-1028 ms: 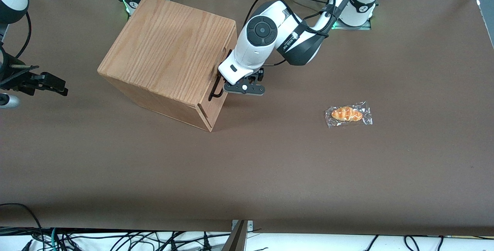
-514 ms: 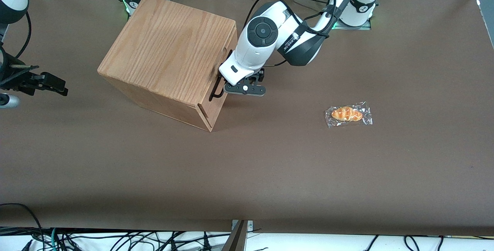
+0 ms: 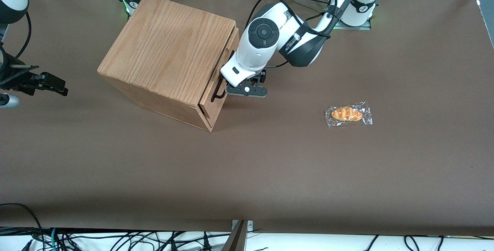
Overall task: Open top drawer with left arm
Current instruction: 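Pull the handle outward with the left gripper, sliding the drawer open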
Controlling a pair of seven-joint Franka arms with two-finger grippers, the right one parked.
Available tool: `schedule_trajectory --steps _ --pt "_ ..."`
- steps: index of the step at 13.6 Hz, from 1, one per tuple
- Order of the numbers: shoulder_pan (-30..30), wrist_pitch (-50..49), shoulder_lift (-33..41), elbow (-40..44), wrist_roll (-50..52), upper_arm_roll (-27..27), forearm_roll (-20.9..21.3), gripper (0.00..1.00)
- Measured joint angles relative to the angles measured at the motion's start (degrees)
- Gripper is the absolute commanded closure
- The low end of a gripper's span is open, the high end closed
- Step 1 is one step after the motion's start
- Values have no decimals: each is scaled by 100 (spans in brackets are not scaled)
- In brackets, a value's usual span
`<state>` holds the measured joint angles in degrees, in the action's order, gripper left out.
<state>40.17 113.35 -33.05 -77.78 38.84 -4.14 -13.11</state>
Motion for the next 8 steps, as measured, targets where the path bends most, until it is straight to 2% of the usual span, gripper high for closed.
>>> schedule_trajectory --steps 8 --pt "-252 -206 30 0 -153 17 0 0"
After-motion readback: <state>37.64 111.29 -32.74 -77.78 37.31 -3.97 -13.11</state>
